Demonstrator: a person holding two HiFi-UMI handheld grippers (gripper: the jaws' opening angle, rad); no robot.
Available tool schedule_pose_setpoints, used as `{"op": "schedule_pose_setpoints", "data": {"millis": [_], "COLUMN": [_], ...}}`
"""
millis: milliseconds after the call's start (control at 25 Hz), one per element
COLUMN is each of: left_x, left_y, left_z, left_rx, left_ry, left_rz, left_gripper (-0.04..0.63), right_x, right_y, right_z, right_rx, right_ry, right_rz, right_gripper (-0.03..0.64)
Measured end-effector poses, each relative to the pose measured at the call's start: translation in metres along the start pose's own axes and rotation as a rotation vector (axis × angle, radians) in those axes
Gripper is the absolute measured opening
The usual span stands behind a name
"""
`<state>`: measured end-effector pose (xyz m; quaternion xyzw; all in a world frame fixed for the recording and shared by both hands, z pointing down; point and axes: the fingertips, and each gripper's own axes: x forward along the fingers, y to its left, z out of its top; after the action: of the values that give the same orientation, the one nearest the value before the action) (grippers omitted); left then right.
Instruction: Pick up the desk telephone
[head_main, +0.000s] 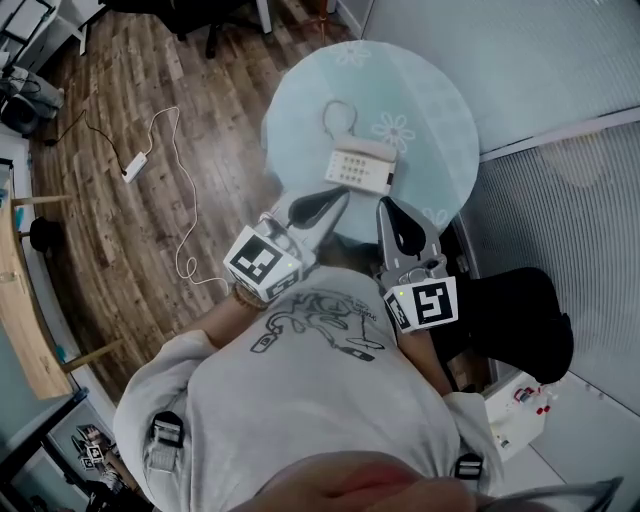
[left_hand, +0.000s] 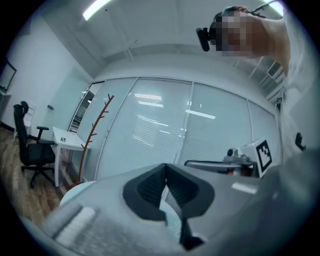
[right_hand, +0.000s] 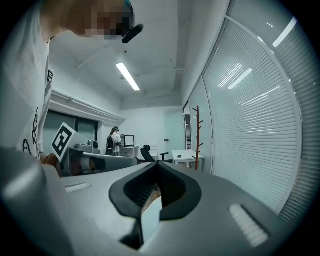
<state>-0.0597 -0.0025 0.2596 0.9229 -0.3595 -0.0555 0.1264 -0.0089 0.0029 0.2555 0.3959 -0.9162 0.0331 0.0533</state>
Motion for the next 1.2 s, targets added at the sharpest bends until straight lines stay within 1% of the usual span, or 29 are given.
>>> {"op": "schedule_pose_setpoints", "data": {"millis": [120, 240, 440, 520, 640, 760, 880, 1000, 1080, 1200], "left_x": [0.013, 0.027, 0.041, 0.046, 0.050, 0.057, 0.065, 0.074, 0.080, 0.089], "left_y": [0.020, 0.036, 0.041, 0.043, 0.046, 0.052, 0.061, 0.070, 0.076, 0.085], "left_z": [0.000, 0.004, 0.016, 0.012, 0.009, 0.006, -0.004, -0.014, -0.023, -0.044], "left_rx": [-0.005, -0.026, -0.018, -0.021, -0.048, -0.051, -0.067, -0.088, -0.095, -0.111], "left_ry": [0.003, 0.013, 0.009, 0.020, 0.032, 0.043, 0.074, 0.104, 0.125, 0.166], "left_rz": [-0.015, -0.017, -0.024, -0.022, -0.007, 0.006, 0.011, 0.012, 0.011, 0.010], "left_gripper": [0.002, 0.002, 0.002, 0.002, 0.002, 0.002, 0.023, 0.035, 0.048, 0.068], "right_x": [0.020, 0.036, 0.042, 0.043, 0.045, 0.050, 0.056, 0.063, 0.068, 0.072], "right_y": [-0.009, -0.019, -0.033, -0.039, -0.047, -0.055, -0.065, -0.076, -0.083, -0.094], "right_z": [-0.003, -0.004, 0.007, 0.004, 0.002, -0.001, -0.011, -0.026, -0.039, -0.060], "right_rx": [-0.003, 0.011, 0.017, 0.017, 0.017, 0.013, 0.032, 0.054, 0.066, 0.091], "right_ry": [0.001, 0.014, 0.012, 0.023, 0.045, 0.060, 0.085, 0.125, 0.158, 0.198], "right_rz": [-0.010, -0.012, -0.012, -0.012, -0.004, 0.001, 0.005, 0.012, 0.013, -0.005], "right_gripper": [0.005, 0.005, 0.005, 0.006, 0.006, 0.006, 0.008, 0.046, 0.060, 0.099]}}
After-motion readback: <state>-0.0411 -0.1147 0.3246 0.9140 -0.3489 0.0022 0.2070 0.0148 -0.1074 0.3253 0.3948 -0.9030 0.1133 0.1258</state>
